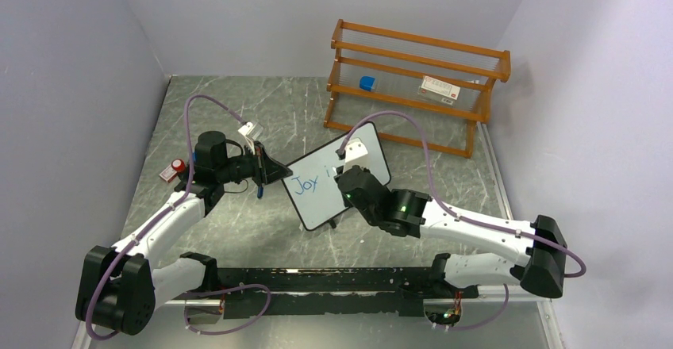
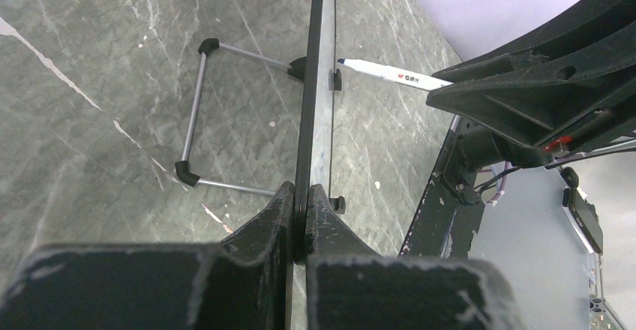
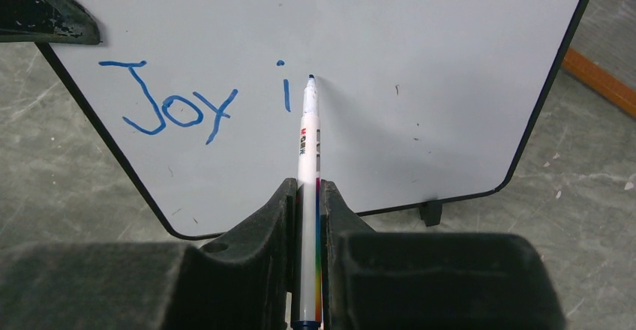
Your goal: Write a sentence on the whiteboard
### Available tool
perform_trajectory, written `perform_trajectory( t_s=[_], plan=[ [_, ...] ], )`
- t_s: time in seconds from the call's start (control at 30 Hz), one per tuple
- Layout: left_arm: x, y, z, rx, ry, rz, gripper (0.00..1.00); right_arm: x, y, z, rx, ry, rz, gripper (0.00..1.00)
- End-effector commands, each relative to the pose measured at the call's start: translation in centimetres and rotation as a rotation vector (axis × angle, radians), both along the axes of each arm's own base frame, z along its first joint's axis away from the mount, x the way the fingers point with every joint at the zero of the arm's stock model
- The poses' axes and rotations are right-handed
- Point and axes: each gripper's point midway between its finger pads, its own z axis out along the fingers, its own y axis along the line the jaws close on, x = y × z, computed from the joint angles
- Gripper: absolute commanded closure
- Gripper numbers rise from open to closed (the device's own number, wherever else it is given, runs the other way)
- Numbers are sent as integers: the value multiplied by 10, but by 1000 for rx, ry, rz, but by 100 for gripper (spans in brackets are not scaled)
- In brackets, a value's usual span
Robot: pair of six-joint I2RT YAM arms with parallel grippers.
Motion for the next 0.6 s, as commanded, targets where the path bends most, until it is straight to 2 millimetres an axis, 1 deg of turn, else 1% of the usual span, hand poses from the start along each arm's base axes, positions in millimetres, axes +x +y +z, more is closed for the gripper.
perform_trajectory(
  t_s=[0.0,0.33,0.57],
  plan=[
    [12,14,-25,80,30,83,95,8,1,1,10,-21,-25,100],
    [12,14,-25,80,31,83,95,11,-1,-7,-4,-11,-36,100],
    [12,14,-25,79,34,82,95,10,-4,-7,-9,-7,-37,100]
  ],
)
